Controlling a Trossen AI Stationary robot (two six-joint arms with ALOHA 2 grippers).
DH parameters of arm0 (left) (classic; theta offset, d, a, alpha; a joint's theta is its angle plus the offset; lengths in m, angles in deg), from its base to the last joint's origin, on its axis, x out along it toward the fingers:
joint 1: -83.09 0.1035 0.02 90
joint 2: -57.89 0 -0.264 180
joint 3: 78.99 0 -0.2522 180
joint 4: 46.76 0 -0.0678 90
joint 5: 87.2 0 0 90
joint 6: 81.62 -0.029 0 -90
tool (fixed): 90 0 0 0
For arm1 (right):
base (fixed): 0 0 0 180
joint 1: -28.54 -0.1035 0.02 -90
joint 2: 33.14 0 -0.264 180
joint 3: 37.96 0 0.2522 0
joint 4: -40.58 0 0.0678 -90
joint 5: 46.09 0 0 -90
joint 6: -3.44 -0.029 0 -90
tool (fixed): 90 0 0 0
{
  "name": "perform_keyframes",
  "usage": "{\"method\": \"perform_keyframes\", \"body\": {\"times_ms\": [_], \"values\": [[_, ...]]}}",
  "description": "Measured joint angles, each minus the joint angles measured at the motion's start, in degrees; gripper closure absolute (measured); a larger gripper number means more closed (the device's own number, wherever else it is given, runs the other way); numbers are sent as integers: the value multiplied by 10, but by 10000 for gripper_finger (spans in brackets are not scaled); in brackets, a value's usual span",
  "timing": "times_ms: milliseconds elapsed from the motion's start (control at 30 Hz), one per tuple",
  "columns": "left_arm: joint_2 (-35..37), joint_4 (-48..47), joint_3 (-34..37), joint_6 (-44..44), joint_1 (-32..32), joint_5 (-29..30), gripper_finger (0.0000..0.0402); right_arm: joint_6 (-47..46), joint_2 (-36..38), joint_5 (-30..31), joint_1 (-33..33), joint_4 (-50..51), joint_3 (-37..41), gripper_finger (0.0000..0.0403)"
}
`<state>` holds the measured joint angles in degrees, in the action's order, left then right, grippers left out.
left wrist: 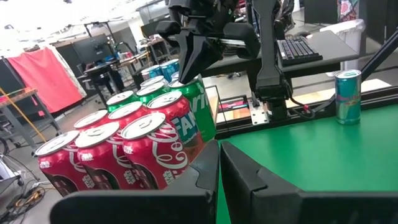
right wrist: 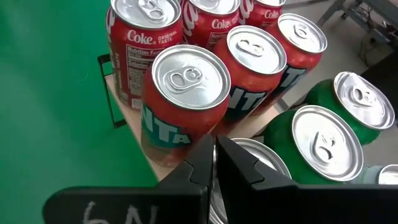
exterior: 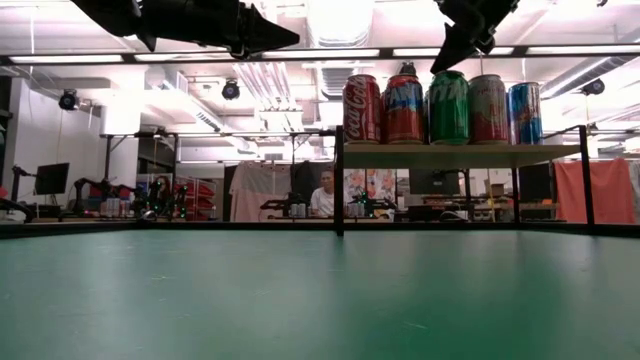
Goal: Place canned beverage on shelf
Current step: Put the green soda can on the shelf aligned with the other green soda cans
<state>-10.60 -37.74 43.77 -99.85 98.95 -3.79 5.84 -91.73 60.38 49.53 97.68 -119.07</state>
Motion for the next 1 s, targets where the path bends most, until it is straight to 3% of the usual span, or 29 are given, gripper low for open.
{"method": "perform_keyframes", "body": {"times_ms": [333,600,733,1000], "values": [[0,-2,0,3,0,0,402,27,16,-2,0,1,2,390],[0,-2,0,3,0,0,402,-11,48,-10,0,-13,-10,390],[0,-3,0,2,0,0,402,-40,52,-105,0,25,-22,390],[0,-5,0,-4,0,0,402,-119,38,-88,0,129,-21,390]]}}
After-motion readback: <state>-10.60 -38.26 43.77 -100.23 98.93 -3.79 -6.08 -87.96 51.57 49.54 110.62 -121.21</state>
